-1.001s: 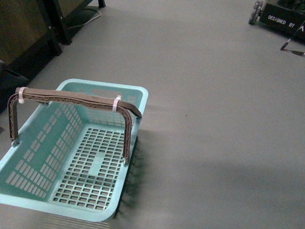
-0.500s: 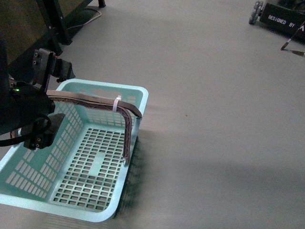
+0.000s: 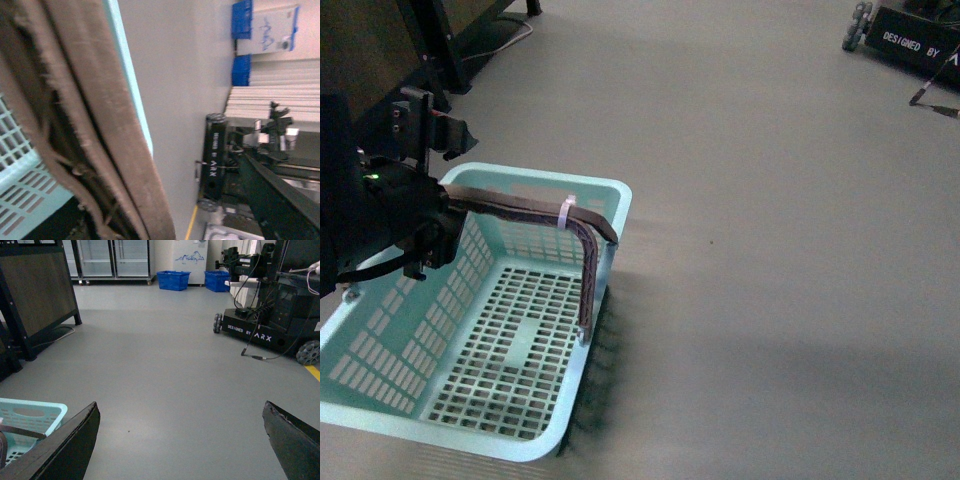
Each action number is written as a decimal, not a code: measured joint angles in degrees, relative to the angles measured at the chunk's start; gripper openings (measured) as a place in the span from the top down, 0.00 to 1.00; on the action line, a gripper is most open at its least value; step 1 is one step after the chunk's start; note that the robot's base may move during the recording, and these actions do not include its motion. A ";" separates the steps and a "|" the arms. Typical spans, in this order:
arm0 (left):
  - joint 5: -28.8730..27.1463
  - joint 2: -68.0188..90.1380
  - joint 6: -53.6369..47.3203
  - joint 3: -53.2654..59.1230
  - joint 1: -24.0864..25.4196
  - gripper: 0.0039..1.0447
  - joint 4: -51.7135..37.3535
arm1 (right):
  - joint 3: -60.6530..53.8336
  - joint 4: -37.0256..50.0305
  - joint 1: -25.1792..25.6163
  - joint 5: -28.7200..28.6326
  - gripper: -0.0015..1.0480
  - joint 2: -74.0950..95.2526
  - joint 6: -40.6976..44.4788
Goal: Pick mango and avocado into basket
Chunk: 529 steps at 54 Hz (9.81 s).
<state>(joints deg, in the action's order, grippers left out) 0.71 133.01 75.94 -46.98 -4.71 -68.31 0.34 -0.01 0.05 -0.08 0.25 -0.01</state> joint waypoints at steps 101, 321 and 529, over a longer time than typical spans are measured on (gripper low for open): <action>11.87 -87.73 -5.46 14.67 12.74 0.89 50.38 | 0.00 0.00 0.00 0.00 0.07 0.00 0.00; 11.89 -87.78 -5.64 14.49 12.74 0.89 50.45 | 0.00 -0.11 0.00 0.02 0.07 0.00 0.00; 11.87 -87.97 -5.64 14.21 12.72 0.89 50.51 | 0.00 -0.13 0.00 0.02 0.07 0.00 0.02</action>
<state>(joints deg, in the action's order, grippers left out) 12.58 45.04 70.30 -32.77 8.01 -17.80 0.34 -0.14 0.05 -0.05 0.25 0.01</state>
